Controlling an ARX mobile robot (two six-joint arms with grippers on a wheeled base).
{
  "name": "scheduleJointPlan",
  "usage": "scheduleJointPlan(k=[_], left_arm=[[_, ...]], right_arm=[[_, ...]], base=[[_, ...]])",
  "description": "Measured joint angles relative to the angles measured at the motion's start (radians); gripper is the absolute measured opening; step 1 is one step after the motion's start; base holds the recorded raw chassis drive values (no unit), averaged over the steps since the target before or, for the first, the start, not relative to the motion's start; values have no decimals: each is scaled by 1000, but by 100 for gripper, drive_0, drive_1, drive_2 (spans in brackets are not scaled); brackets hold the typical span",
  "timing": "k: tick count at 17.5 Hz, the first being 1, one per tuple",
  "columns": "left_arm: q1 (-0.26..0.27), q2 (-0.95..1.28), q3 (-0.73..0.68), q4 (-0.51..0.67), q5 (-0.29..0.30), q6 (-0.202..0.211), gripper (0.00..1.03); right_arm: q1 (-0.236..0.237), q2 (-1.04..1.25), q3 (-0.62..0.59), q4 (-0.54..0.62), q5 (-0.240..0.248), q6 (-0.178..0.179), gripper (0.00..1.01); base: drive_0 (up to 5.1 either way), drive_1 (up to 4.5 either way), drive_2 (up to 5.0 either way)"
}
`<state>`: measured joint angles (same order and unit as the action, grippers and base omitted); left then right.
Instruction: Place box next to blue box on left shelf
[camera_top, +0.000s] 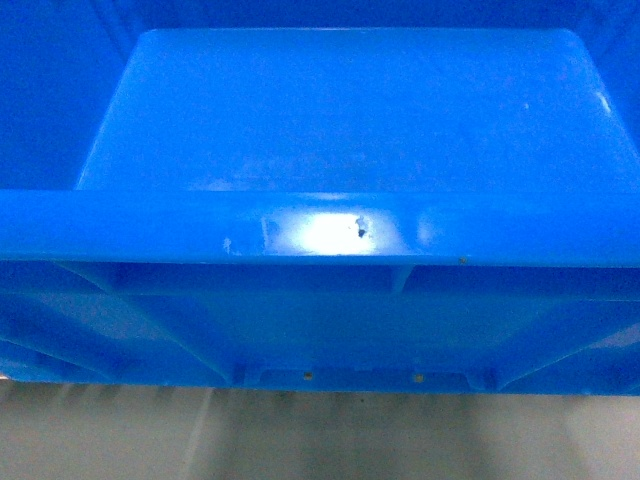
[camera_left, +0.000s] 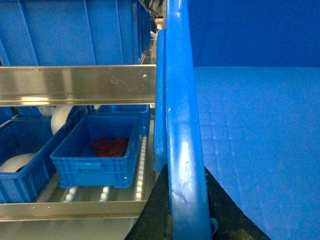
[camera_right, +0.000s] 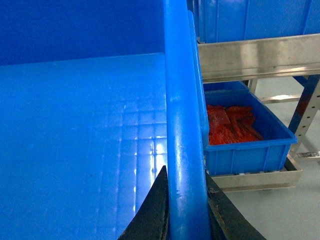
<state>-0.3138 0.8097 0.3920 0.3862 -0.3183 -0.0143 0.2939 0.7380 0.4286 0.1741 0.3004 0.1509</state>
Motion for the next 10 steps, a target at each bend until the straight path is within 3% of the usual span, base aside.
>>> scheduleJointPlan(k=[10], left_arm=[[0, 0, 0, -2, 0, 0, 8]], right_arm=[[0, 0, 0, 1, 0, 0, 10]], base=[[0, 0, 0]])
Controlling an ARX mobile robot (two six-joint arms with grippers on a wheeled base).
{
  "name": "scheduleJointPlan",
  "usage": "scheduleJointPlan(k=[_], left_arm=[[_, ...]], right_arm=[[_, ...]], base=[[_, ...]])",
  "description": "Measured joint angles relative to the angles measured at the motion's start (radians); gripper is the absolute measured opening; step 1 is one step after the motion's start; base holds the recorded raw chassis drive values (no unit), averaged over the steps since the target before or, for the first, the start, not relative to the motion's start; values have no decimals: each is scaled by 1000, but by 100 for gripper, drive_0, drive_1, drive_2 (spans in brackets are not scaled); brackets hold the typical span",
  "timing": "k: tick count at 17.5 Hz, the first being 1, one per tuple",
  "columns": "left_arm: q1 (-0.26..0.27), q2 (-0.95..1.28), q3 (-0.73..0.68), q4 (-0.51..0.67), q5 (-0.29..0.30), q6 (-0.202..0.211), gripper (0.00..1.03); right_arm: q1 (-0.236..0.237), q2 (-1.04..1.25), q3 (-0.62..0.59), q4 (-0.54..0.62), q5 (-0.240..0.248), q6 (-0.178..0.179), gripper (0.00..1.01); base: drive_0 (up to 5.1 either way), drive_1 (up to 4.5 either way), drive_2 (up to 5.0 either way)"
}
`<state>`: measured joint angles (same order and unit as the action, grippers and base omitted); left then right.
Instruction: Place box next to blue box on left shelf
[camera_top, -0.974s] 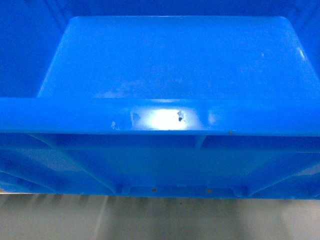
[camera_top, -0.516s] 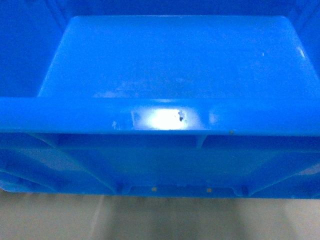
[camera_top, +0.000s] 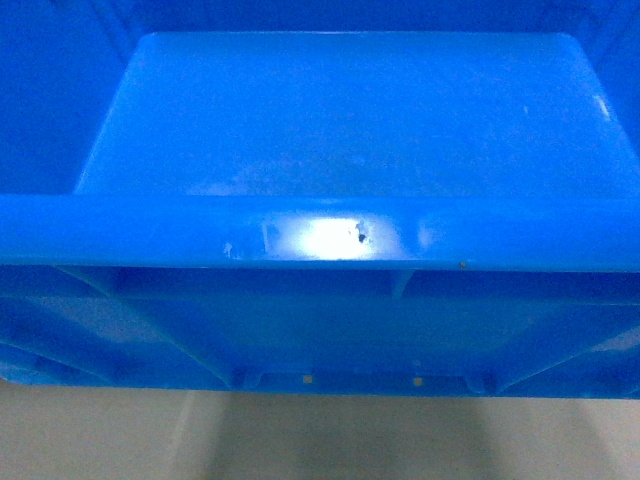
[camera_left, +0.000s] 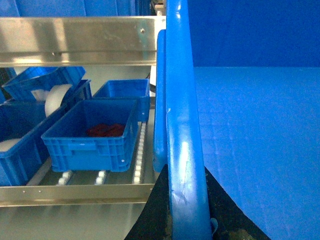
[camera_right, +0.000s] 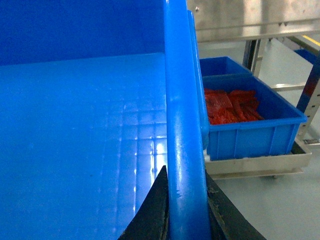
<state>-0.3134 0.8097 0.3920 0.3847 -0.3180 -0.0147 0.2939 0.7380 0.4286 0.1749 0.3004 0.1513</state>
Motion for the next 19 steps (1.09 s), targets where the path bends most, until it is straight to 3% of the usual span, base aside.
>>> scheduleJointPlan(k=[19], left_arm=[[0, 1, -2, -8, 0, -1, 8]], right_arm=[[0, 0, -3, -5, -1, 0, 10]], base=[[0, 0, 0]])
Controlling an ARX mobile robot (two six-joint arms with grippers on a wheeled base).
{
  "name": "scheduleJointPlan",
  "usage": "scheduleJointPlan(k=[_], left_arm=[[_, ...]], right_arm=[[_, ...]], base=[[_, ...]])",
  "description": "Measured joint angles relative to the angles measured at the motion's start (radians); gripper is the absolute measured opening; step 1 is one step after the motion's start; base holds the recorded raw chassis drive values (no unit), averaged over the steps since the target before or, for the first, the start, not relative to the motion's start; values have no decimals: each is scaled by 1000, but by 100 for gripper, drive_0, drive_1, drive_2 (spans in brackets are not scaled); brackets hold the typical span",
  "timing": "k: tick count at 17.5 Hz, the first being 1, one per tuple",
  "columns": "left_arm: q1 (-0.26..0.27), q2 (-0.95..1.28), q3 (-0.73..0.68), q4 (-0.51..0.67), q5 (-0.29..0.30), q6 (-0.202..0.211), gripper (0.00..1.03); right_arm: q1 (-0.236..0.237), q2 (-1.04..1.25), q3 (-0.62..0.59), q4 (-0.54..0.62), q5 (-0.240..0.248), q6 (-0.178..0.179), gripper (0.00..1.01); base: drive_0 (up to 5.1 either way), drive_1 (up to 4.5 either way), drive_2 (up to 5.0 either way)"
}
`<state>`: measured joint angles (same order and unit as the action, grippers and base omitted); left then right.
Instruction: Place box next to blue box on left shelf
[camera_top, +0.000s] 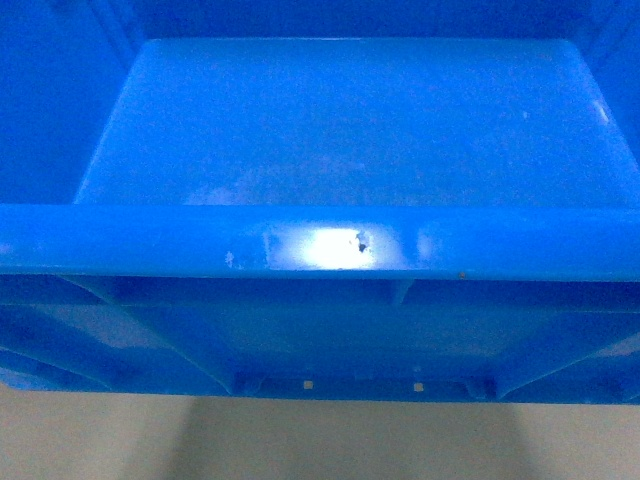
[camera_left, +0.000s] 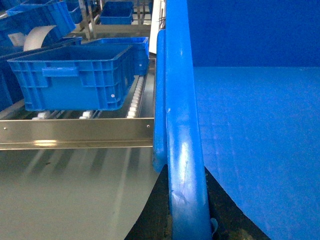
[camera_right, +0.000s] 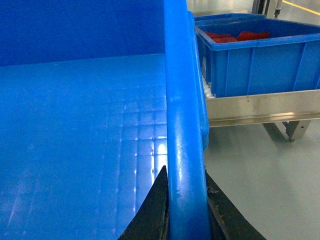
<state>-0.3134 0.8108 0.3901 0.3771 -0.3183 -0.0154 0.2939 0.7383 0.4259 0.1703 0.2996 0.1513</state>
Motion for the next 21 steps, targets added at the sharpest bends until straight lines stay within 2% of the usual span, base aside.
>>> scheduleJointPlan(k=[10, 21], left_arm=[[0, 0, 0, 6, 0, 0, 8], [-1, -1, 0, 8, 0, 1, 8]], right_arm=[[0, 0, 0, 4, 0, 0, 10], [0, 0, 0, 3, 3, 0, 10]], base=[[0, 0, 0], [7, 419, -404]])
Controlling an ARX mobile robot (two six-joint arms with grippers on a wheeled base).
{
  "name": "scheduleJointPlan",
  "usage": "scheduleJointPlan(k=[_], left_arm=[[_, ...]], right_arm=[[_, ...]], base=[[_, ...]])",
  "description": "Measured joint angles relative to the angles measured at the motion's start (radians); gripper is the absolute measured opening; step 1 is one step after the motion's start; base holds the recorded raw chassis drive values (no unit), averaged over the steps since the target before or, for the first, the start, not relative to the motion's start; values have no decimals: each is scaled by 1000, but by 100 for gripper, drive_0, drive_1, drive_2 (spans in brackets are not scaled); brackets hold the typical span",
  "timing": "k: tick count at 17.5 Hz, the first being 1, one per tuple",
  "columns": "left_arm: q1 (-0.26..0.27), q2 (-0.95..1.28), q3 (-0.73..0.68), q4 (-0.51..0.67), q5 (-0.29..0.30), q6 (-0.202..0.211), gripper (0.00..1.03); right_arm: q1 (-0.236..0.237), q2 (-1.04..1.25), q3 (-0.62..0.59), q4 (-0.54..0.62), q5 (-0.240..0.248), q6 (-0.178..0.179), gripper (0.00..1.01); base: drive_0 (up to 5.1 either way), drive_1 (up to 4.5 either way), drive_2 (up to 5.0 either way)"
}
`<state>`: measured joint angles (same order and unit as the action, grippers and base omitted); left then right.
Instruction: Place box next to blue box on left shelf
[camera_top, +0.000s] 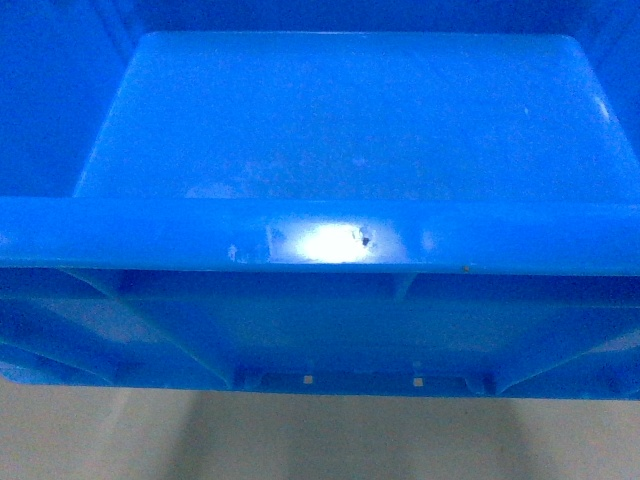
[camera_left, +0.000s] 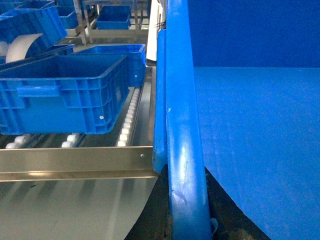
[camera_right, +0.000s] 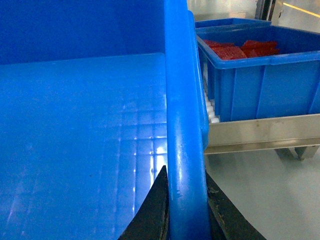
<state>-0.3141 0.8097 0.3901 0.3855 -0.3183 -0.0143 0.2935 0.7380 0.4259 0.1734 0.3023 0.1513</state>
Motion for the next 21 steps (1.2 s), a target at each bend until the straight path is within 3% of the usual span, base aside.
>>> scheduleJointPlan(k=[14, 21], left_arm=[[0, 0, 0, -1, 0, 0, 8], [0, 5, 0, -3, 0, -1, 8]], right_arm=[[0, 0, 0, 2, 0, 0, 10], [0, 6, 0, 2, -2, 0, 10]], base=[[15, 428, -399], [0, 0, 0]])
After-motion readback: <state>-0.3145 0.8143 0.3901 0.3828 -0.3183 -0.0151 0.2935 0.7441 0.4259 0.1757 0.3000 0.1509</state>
